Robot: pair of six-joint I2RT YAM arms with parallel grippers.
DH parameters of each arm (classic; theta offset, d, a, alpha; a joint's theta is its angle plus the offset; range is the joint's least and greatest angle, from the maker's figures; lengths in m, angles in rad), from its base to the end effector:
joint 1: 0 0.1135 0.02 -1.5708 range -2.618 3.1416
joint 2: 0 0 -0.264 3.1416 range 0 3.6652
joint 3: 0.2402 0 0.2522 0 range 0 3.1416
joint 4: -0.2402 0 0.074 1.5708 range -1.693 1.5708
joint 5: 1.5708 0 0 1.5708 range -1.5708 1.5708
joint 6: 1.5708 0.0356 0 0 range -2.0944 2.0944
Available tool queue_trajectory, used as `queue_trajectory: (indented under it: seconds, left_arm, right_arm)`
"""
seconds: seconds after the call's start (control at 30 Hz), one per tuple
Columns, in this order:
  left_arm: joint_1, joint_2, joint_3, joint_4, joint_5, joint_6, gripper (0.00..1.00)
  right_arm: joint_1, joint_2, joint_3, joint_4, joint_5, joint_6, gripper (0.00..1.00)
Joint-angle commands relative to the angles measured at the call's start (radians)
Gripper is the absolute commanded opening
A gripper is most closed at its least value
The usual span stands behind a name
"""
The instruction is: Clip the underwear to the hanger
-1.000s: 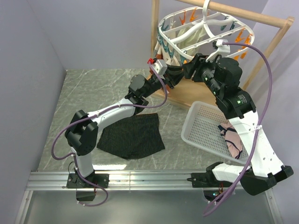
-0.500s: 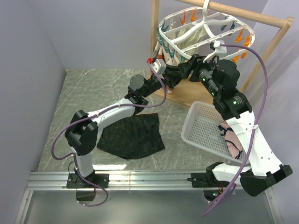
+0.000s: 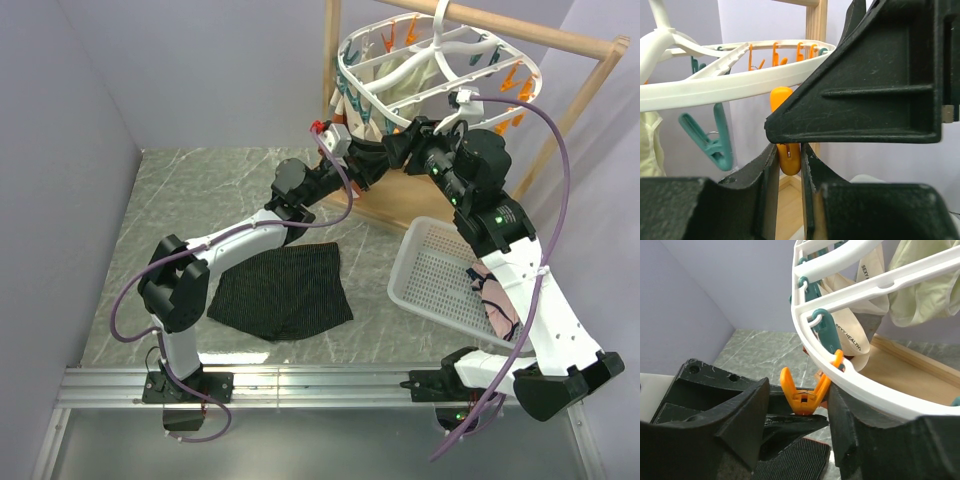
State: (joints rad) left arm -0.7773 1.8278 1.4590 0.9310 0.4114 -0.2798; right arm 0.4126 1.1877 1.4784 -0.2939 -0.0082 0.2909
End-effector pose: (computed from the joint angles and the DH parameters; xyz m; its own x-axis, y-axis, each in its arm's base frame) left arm 0.2947 -0.3099 0.3933 0.1211 -0.4742 -0.8720 0.9546 0.2966 -0.0288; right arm 0.2274 0.0999 0.4857 -0.1200 0.2606 -0.9580 -0.3905 0.8748 0.2868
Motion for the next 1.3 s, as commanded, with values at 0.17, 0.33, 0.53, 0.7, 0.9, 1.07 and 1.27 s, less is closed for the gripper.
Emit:
queue_trajectory:
  seconds: [0.17,0.33,0.53,0.7,0.9,1.07,1.27]
  left_arm:
    - [-0.020,-0.030,-0.005,0.066,0.165,-0.044,0.03]
    - [-0.019,-0.033,-0.009,0.058,0.172,-0.042,0.18]
    - [-0.017,-0.036,0.001,0.020,0.135,-0.035,0.45]
    - [0.010,-0.094,-0.022,-0.091,0.122,-0.032,0.69]
    - [0.098,-0.336,-0.231,-0.346,0.136,-0.085,0.66]
    - [0.190,-0.563,-0.408,-0.709,-0.002,-0.162,0.66]
    - [0.341,-0.610,-0.451,-1.252,-0.253,-0.193,0.81]
  right_arm:
    - [-0.024,0.004,-0.009,0.141,0.016,0.017,0.31]
    - [-0.026,0.007,-0.010,0.139,0.013,0.016,0.08]
    - [-0.028,-0.003,-0.018,0.144,0.011,0.014,0.00]
    - [-0.026,-0.004,-0.015,0.144,0.011,0.013,0.00]
    - [-0.028,-0.013,-0.032,0.150,0.016,0.011,0.00]
    - [-0.028,-0.017,-0.043,0.148,0.020,0.016,0.00]
    - [-0.028,-0.017,-0.050,0.142,0.014,0.019,0.00]
